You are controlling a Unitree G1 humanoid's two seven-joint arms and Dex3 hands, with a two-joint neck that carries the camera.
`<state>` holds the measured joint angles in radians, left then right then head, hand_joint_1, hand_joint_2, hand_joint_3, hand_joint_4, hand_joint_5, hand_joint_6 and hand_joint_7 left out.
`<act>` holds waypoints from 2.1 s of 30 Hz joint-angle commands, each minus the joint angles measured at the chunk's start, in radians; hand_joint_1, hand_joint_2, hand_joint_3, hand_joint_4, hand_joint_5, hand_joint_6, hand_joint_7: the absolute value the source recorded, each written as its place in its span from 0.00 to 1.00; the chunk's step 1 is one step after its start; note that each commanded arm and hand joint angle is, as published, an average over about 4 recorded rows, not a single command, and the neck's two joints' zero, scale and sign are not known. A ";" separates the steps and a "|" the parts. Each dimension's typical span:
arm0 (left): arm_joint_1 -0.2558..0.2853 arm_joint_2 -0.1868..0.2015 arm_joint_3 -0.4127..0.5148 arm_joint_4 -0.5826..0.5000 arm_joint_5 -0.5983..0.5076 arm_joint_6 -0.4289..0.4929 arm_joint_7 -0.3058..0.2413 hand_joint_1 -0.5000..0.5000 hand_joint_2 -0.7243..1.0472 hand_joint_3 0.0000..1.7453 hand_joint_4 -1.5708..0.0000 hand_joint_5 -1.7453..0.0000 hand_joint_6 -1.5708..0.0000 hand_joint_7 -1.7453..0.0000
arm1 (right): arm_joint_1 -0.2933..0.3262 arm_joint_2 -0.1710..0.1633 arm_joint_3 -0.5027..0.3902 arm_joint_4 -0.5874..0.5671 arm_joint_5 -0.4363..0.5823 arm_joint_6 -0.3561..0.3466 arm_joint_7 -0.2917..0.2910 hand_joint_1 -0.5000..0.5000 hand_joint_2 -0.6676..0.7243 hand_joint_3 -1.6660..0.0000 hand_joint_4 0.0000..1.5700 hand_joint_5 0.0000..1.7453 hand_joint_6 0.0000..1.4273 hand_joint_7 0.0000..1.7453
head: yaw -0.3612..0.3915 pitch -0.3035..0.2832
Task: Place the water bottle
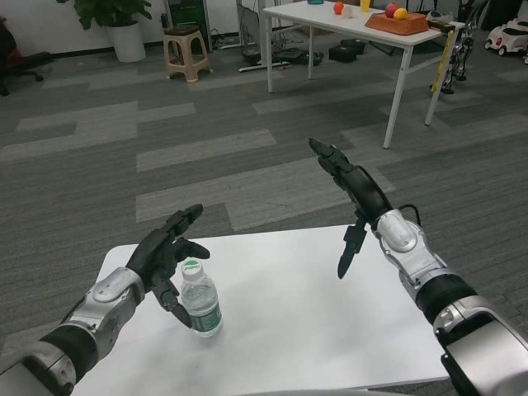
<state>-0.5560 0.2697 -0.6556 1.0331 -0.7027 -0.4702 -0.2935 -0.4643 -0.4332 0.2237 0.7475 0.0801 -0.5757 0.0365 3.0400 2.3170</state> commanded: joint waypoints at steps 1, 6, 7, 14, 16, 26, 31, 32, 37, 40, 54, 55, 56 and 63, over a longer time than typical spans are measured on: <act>0.044 0.028 0.086 -0.043 0.044 -0.004 -0.001 0.01 0.10 0.03 1.00 0.00 1.00 0.92 | -0.022 0.002 -0.007 0.003 0.003 -0.004 -0.002 0.04 0.91 1.00 0.00 0.00 0.00 0.00 | 0.003 0.000; 0.092 0.044 0.226 -0.107 0.113 -0.004 -0.001 0.01 0.10 0.05 1.00 0.00 1.00 0.92 | -0.025 0.002 -0.006 0.009 0.003 -0.004 -0.002 0.04 0.91 1.00 0.00 0.00 0.00 0.00 | 0.004 -0.004; 0.100 0.046 0.251 -0.120 0.124 -0.004 -0.001 0.01 0.10 0.05 1.00 0.00 1.00 0.92 | -0.027 0.002 -0.006 0.010 0.003 -0.004 -0.002 0.04 0.91 1.00 0.00 0.00 0.00 0.00 | 0.004 -0.005; 0.126 0.057 0.355 -0.277 0.167 0.001 -0.001 0.01 0.15 0.05 1.00 0.00 1.00 0.92 | -0.039 0.005 -0.004 0.023 0.003 -0.004 -0.001 0.03 0.91 1.00 0.00 0.00 0.00 0.00 | 0.005 -0.005; 0.126 0.057 0.353 -0.313 0.146 0.001 -0.006 0.00 0.15 0.05 1.00 0.00 1.00 0.92 | -0.041 0.005 -0.003 0.024 0.003 -0.003 -0.001 0.03 0.91 1.00 0.00 0.00 0.00 0.00 | 0.004 -0.005; 0.121 0.057 0.349 -0.427 0.095 0.008 -0.034 0.00 0.15 0.01 1.00 0.06 1.00 0.94 | -0.046 0.005 -0.001 0.014 0.003 -0.004 -0.001 0.04 0.91 1.00 0.00 0.00 0.00 0.00 | -0.004 -0.008; 0.126 0.051 0.352 -0.440 0.092 0.008 -0.034 0.00 0.15 0.05 1.00 0.18 1.00 0.96 | -0.045 0.004 -0.002 0.002 0.003 -0.004 -0.001 0.04 0.91 1.00 0.00 0.00 0.00 0.00 | -0.003 -0.008; 0.126 0.047 0.352 -0.441 0.091 0.008 -0.032 0.00 0.15 0.05 1.00 0.18 1.00 0.96 | -0.045 0.004 -0.002 0.000 0.003 -0.004 -0.001 0.04 0.91 1.00 0.00 0.00 0.00 0.00 | -0.002 -0.007; 0.126 0.038 0.353 -0.441 0.092 0.004 -0.027 0.00 0.15 0.05 1.00 0.13 1.00 0.96 | -0.045 0.003 0.000 -0.002 0.003 -0.004 -0.001 0.04 0.91 1.00 0.00 0.00 0.00 0.00 | -0.001 -0.005; 0.126 0.034 0.356 -0.442 0.091 0.002 -0.022 0.00 0.15 0.05 1.00 0.13 1.00 0.96 | -0.045 0.002 0.000 -0.005 0.003 -0.004 -0.001 0.04 0.91 1.00 0.00 0.00 0.00 0.00 | -0.001 -0.003; 0.126 0.027 0.359 -0.441 0.082 -0.005 -0.022 0.00 0.15 0.05 1.00 0.19 1.00 0.96 | -0.043 0.004 -0.001 -0.013 0.003 -0.004 -0.001 0.04 0.91 1.00 0.00 0.00 0.00 0.00 | 0.003 0.003; 0.126 0.026 0.360 -0.441 0.081 -0.005 -0.022 0.00 0.15 0.05 1.00 0.21 1.00 0.96 | -0.043 0.004 -0.001 -0.012 0.003 -0.004 -0.001 0.04 0.91 1.00 0.00 0.00 0.00 0.00 | 0.003 0.003; 0.126 0.025 0.361 -0.441 0.076 -0.006 -0.022 0.00 0.15 0.05 1.00 0.22 1.00 0.96 | -0.043 0.004 -0.001 -0.012 0.003 -0.004 -0.001 0.04 0.91 1.00 0.00 0.00 0.00 0.00 | 0.003 0.005; 0.126 0.013 0.348 -0.437 -0.032 -0.032 -0.025 0.00 0.10 0.05 1.00 0.59 1.00 0.96 | -0.043 0.007 -0.003 -0.009 0.003 -0.004 -0.001 0.04 0.91 1.00 0.00 0.00 0.00 0.00 | 0.004 0.006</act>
<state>-0.4290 0.2824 -0.3063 0.5935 -0.6987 -0.4847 -0.3185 -0.4815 -0.4296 0.2243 0.7461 0.0798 -0.5760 0.0365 3.0439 2.3230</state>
